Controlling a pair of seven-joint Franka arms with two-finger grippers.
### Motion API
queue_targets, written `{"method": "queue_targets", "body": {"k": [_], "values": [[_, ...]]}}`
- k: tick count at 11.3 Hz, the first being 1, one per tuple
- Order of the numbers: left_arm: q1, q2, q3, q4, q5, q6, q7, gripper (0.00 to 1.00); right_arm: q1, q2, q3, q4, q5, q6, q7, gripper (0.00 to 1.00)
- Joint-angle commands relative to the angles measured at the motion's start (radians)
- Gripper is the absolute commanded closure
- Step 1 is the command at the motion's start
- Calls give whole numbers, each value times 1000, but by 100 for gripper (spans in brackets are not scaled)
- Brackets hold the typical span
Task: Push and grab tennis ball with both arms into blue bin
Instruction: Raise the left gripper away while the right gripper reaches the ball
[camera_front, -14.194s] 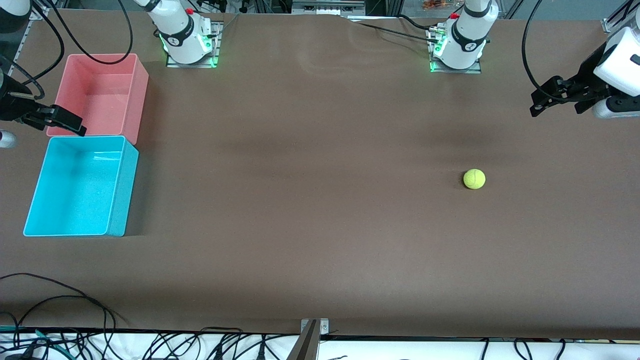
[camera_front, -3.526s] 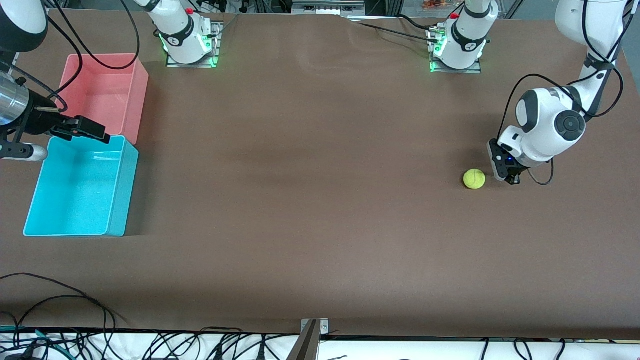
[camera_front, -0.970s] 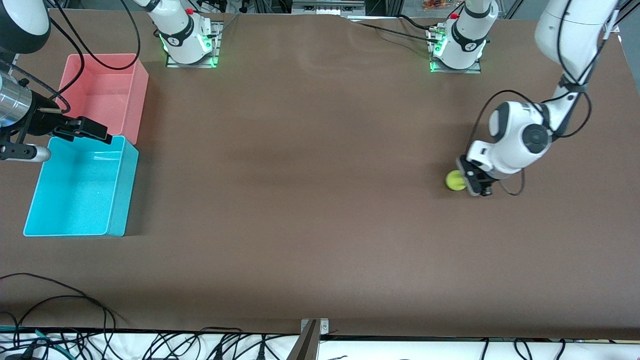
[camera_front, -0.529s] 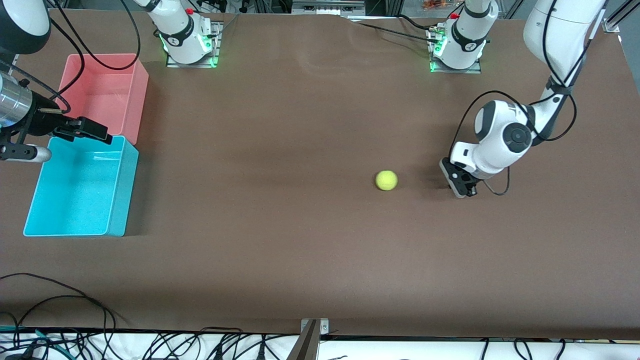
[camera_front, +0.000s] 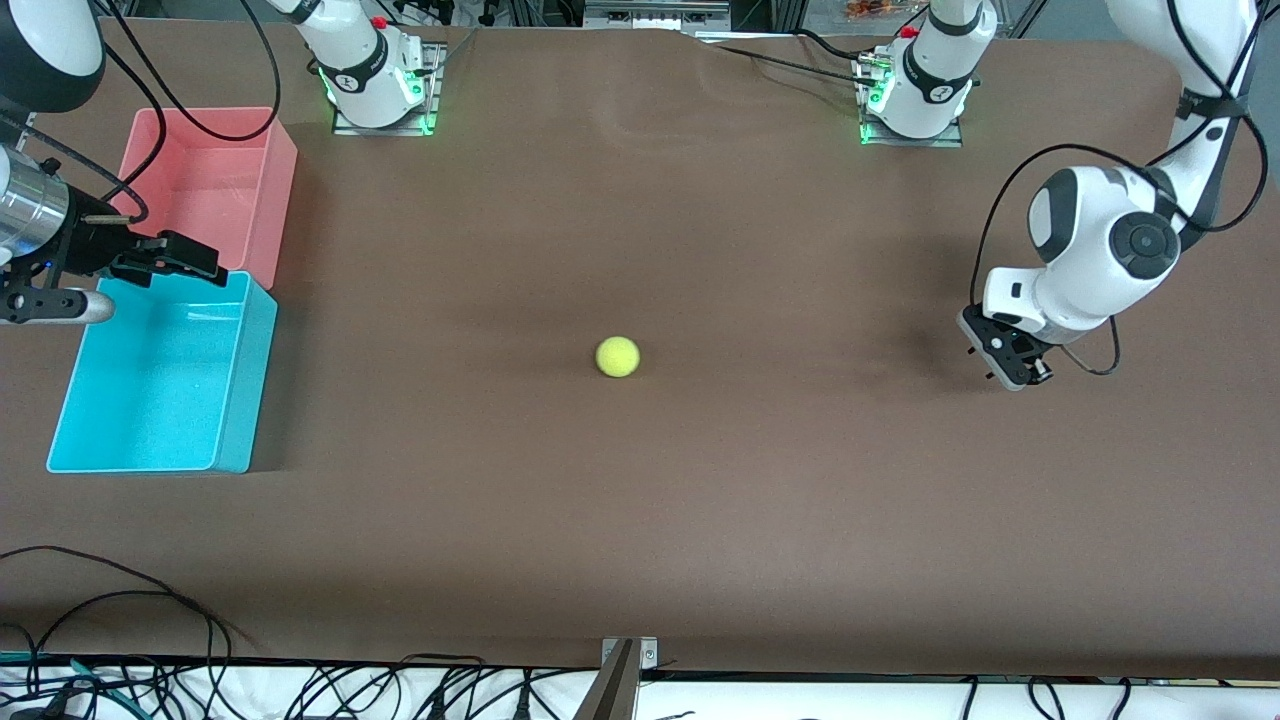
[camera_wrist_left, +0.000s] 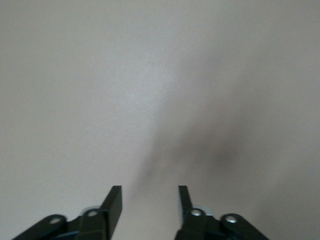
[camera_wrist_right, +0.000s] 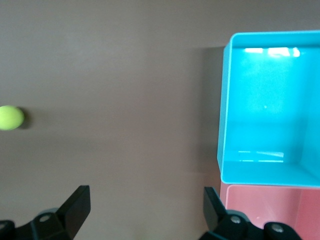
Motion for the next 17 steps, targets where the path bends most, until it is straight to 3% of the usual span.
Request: {"method": "queue_targets", "body": {"k": [1, 6, 9, 13, 17], "values": [[-41, -225, 14, -95, -11, -20, -18, 0, 14, 6, 0, 15, -8, -22, -235, 0], [-43, -385, 12, -89, -18, -30, -57, 0, 69, 13, 2, -2, -51, -26, -648, 0], [-44, -451, 12, -60, -18, -162, -188, 0, 76, 18, 0, -28, -75, -7, -784, 0], [-46, -450, 15, 141, -22, -441, -319, 0, 73, 9, -7, -99, -77, 37, -989, 0], [-53, -448, 9, 262, -25, -622, -529, 0, 70, -60, -32, -326, -78, 244, -1167, 0]]}}
